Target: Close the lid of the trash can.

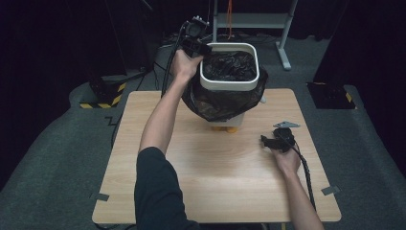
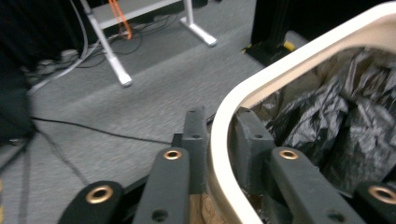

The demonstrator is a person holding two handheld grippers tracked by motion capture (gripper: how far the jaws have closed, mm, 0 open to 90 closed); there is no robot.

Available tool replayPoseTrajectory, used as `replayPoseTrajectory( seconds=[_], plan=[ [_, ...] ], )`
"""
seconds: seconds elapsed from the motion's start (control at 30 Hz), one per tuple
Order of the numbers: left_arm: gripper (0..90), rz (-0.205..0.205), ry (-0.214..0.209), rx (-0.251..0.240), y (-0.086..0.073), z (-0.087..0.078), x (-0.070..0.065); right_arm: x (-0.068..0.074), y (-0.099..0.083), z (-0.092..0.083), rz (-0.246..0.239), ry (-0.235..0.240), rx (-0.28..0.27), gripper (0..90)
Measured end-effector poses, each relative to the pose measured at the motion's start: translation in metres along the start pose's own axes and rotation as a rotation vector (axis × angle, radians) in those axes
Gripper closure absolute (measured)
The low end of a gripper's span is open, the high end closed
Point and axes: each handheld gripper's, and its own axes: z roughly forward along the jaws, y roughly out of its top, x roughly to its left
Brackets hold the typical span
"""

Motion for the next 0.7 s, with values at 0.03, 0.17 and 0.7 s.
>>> replayPoseTrajectory(
  seconds=[0.03,0.17,0.7],
  plan=[
    [71.1,-0.01,-0.006,-0.016,-0.003,0.0,0.001,0.0,0.0,0.0,-0.001,0.002,0.002,33.7],
    [65.8,-0.036,-0.02,-0.044,-0.005,-0.001,0.003,-0.003,0.001,-0.001,-0.009,0.024,0.013,35.1],
    [65.7,-0.071,-0.066,-0.115,-0.014,-0.005,0.005,-0.017,0.07,-0.105,0.055,0.229,-0.327,54.0]
  ],
)
